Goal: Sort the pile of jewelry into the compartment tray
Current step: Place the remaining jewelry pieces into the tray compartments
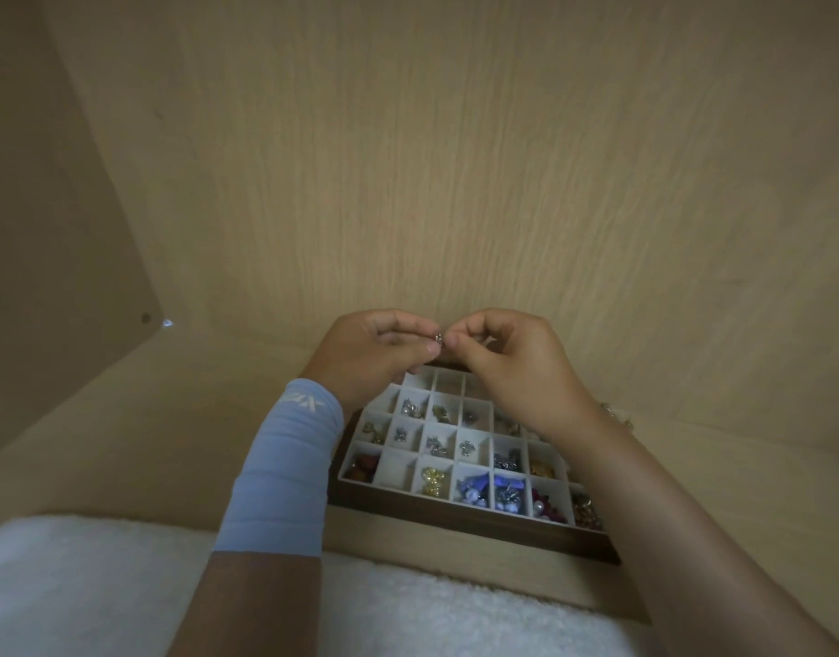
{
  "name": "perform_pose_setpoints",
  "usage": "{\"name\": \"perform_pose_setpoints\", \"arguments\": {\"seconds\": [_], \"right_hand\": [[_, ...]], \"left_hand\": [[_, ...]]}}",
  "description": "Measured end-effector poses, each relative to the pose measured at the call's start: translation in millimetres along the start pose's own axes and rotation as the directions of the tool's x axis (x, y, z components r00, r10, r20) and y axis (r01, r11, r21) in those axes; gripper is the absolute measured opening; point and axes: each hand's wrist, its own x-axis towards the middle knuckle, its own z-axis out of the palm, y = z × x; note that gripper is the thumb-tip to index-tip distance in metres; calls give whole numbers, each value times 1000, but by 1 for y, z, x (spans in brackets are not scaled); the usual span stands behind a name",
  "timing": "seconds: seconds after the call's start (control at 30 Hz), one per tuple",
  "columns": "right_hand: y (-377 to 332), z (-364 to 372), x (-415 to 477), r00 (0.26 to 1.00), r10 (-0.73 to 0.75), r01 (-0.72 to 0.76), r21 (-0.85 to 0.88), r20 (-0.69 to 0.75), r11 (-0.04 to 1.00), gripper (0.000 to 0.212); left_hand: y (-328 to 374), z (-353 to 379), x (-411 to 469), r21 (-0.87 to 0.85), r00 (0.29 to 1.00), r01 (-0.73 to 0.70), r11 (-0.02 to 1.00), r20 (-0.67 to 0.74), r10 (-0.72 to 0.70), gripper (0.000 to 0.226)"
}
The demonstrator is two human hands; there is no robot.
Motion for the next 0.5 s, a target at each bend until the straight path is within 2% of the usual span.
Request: {"name": "perform_pose_setpoints", "arguments": {"seconds": [0.1, 0.17, 0.3, 0.37, 0.5], "right_hand": [[-2, 4, -4, 997, 3, -1, -27, 75, 1000, 9], [-2, 7, -8, 981, -37, 73, -185, 191, 980, 9], [-7, 19, -14, 890, -73, 307, -473, 451, 826, 9], [-9, 26, -16, 867, -56, 363, -551, 494, 752, 12], [-12, 32, -16, 877, -29, 373, -640, 480, 672, 17]], "left_hand": [[-1, -12, -2, 103, 999, -30, 994, 45, 26, 13], [-3, -22, -2, 207, 997, -35, 978, 73, 20, 14], [-18, -35, 2, 395, 1000, 25, 918, -8, -23, 16], [-27, -34, 5, 424, 999, 49, 904, -2, -53, 16], [-31, -24, 9, 431, 998, 42, 901, 21, -57, 15]]}}
